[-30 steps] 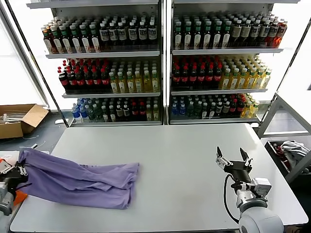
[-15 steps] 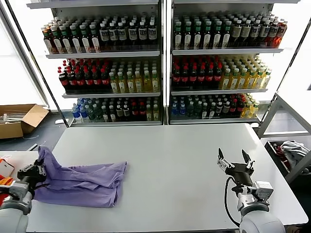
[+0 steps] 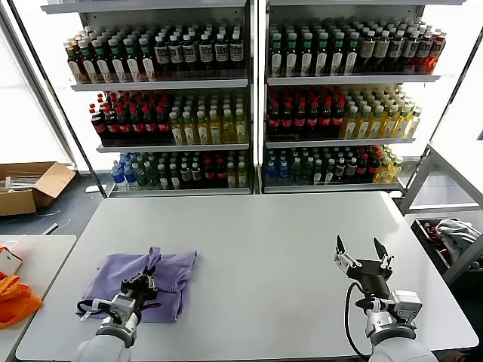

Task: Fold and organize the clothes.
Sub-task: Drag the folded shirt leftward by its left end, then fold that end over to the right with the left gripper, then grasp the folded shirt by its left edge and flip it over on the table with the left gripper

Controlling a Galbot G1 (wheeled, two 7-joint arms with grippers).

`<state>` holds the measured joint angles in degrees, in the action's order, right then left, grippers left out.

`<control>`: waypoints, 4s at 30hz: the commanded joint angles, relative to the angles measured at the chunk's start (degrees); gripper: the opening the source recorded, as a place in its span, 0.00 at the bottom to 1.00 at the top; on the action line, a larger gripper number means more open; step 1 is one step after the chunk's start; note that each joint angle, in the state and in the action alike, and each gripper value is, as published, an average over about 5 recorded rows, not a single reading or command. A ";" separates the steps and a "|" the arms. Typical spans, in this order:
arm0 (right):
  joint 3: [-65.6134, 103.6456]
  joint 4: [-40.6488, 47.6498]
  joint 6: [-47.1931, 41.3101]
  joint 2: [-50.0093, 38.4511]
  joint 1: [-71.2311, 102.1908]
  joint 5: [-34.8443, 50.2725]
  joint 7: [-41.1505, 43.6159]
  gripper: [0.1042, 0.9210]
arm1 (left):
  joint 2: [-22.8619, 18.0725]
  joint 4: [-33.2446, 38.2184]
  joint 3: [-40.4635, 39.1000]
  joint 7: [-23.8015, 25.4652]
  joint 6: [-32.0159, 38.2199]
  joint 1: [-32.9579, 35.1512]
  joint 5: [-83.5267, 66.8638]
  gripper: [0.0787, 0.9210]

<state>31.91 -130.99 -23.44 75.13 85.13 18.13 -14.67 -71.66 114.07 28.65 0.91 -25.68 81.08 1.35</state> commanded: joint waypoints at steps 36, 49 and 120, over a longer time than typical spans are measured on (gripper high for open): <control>-3.14 1.67 1.73 0.14 0.24 -1.98 -0.03 0.88 | 5.11 12.80 10.02 -5.33 -1.29 3.67 -19.82 0.84; -6.08 3.75 1.40 0.17 -2.46 -2.21 0.03 0.88 | 7.83 0.60 15.86 -2.57 2.12 5.28 -16.48 0.88; -8.76 3.71 1.36 0.30 -3.71 -2.44 0.38 0.88 | 21.45 -10.49 34.75 -1.80 2.28 1.05 -19.83 0.03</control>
<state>23.90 -127.58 -22.01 75.41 82.42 15.65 -14.23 -60.34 103.61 48.40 0.14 -26.67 81.86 -23.51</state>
